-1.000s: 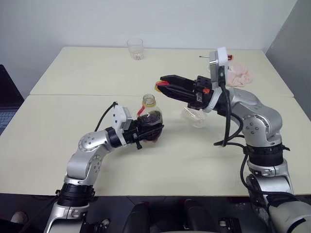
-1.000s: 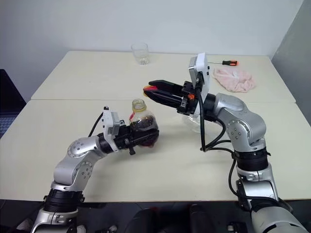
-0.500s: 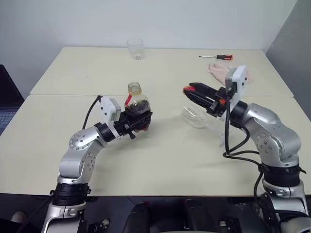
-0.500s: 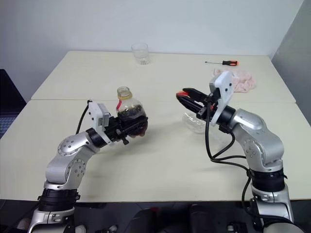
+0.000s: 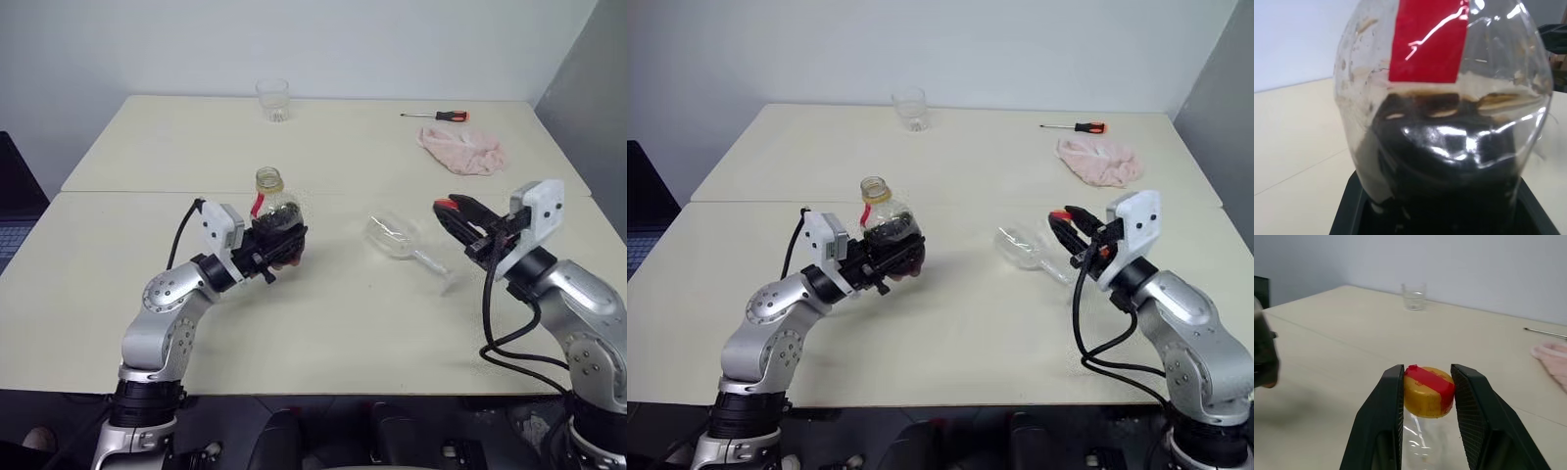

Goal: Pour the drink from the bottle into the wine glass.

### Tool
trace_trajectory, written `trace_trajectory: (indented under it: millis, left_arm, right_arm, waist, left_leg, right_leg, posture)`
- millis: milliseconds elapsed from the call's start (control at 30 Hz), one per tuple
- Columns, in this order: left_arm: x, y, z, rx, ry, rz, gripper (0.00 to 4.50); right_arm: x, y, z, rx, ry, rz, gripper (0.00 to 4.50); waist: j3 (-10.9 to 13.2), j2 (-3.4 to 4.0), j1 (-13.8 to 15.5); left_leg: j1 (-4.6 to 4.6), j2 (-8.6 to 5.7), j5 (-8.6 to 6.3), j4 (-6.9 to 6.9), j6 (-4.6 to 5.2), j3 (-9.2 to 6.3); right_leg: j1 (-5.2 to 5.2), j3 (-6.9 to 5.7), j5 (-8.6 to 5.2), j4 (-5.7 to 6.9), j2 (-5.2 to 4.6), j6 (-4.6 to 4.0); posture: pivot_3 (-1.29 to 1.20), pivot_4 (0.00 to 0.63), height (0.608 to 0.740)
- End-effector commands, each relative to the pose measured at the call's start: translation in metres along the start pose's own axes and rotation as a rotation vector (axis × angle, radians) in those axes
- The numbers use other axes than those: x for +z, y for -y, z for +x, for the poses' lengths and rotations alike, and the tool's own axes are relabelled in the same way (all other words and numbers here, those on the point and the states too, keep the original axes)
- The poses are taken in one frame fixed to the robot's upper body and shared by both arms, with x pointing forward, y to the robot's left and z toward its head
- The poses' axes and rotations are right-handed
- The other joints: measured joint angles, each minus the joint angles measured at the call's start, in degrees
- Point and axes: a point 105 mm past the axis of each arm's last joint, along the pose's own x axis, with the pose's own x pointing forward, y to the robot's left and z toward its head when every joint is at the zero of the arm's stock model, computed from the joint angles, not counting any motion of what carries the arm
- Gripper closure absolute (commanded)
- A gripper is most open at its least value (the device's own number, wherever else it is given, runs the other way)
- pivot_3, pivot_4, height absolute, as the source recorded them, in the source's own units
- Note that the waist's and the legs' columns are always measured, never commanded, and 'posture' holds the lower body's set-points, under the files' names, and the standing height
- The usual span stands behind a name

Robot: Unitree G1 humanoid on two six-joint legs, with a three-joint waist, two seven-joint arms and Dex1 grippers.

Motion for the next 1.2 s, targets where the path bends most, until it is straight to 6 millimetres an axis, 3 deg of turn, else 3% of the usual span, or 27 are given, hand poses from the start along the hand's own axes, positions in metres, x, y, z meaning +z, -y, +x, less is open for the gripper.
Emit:
trace_trajectory:
  millis: [33, 467, 867, 1200]
  left_arm:
    - [0.016, 0.003, 0.004, -0.013, 0.055, 0.025, 2.80]
    - [0.020, 0.002, 0.004, 0.002, 0.063, 0.026, 2.80]
    - [0.023, 0.012, 0.009, -0.045, 0.081, -0.014, 2.80]
    - [0.026, 0.034, 0.008, -0.202, 0.077, -0.062, 2.80]
  right_arm:
    - [0.005, 0.018, -0.009, -0.129, 0.028, -0.069, 3.33]
    - [-0.051, 0.072, -0.028, -0.426, -0.096, -0.011, 3.33]
    - [-0.097, 0.092, -0.026, -0.522, -0.162, 0.040, 3.33]
    - [-0.115, 0.101, -0.022, -0.549, -0.184, 0.049, 3.33]
  waist:
    - [0.0, 0.00, 0.1]
    - [0.0, 0.00, 0.0]
    - [0.0, 0.01, 0.0]
    - [0.0, 0.03, 0.0]
  left_leg:
    - [0.00, 0.00, 0.00, -0.01, 0.00, 0.01]
    - [0.01, -0.01, 0.01, -0.01, -0.01, 0.11]
    - [0.01, -0.01, 0.01, -0.01, -0.01, 0.20]
    - [0.02, -0.01, 0.01, 0.00, -0.02, 0.22]
  right_leg:
    - [0.00, 0.01, 0.00, 0.00, 0.01, 0.00]
    - [0.01, 0.05, 0.00, -0.01, 0.01, 0.00]
    - [0.00, 0.09, 0.00, 0.00, 0.02, 0.00]
    - [0.01, 0.10, 0.00, 0.01, 0.03, 0.00]
  posture:
    - [0.00, 0.150, 0.740]
    - [0.00, 0.150, 0.740]
    - [0.00, 0.150, 0.740]
    - [0.00, 0.150, 0.740]
